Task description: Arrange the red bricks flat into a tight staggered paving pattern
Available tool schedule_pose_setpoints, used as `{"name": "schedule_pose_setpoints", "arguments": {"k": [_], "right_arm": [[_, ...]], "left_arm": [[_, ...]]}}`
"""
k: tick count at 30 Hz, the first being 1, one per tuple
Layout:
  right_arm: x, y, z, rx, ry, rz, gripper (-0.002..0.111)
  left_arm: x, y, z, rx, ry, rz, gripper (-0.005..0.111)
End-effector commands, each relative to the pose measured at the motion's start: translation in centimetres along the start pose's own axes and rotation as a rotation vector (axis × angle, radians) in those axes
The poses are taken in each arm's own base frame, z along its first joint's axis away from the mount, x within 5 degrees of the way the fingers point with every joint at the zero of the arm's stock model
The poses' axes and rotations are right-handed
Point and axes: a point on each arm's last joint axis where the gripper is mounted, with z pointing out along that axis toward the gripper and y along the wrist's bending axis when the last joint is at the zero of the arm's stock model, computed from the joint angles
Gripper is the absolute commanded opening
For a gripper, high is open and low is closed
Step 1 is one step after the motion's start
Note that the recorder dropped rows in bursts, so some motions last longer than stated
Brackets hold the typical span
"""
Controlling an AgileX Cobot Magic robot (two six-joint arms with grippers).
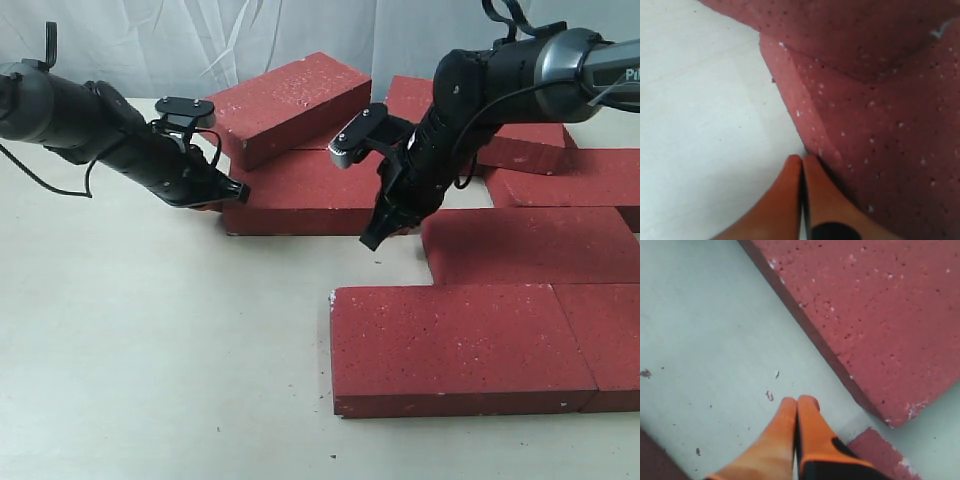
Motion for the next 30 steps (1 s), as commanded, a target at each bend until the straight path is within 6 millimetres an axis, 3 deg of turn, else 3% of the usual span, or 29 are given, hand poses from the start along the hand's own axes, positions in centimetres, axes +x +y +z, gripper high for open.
{"name": "schedule_pose_setpoints", "arguments": {"k": [1,5,15,19,21,30], "right_arm": [[-0.1,-0.1,-1.1,0.012,-0.001,-0.001,-0.001],[-0.2,0.0,-2.3,0.016,-0.013,0.038,-0.001],[-0.1,0.2,-2.3,0.002,-0.002,0.044,-0.001],[-0.2,-0.5,-0.5,0.051,-0.015,0.01,-0.001],[-0.7,-0.8,-0.7,0.086,-0.075,0.042,-0.001],[-0.6,-0.6,-1.5,0.073,-0.059,0.042,-0.001]], "left_arm": [[-0.2,-1.3,0.5,-0.002,-0.019,0.049,0.0],[-0.3,-1.4,0.5,-0.01,-0.03,0.054,0.0],[-0.4,-2.2,0.7,-0.008,-0.049,0.04,0.0],[-0.5,-2.5,0.8,-0.014,-0.057,0.053,0.0],[-0.5,-2.5,0.8,-0.015,-0.06,0.051,0.0],[-0.4,-3.1,1.1,-0.015,-0.064,0.076,0.0]]}}
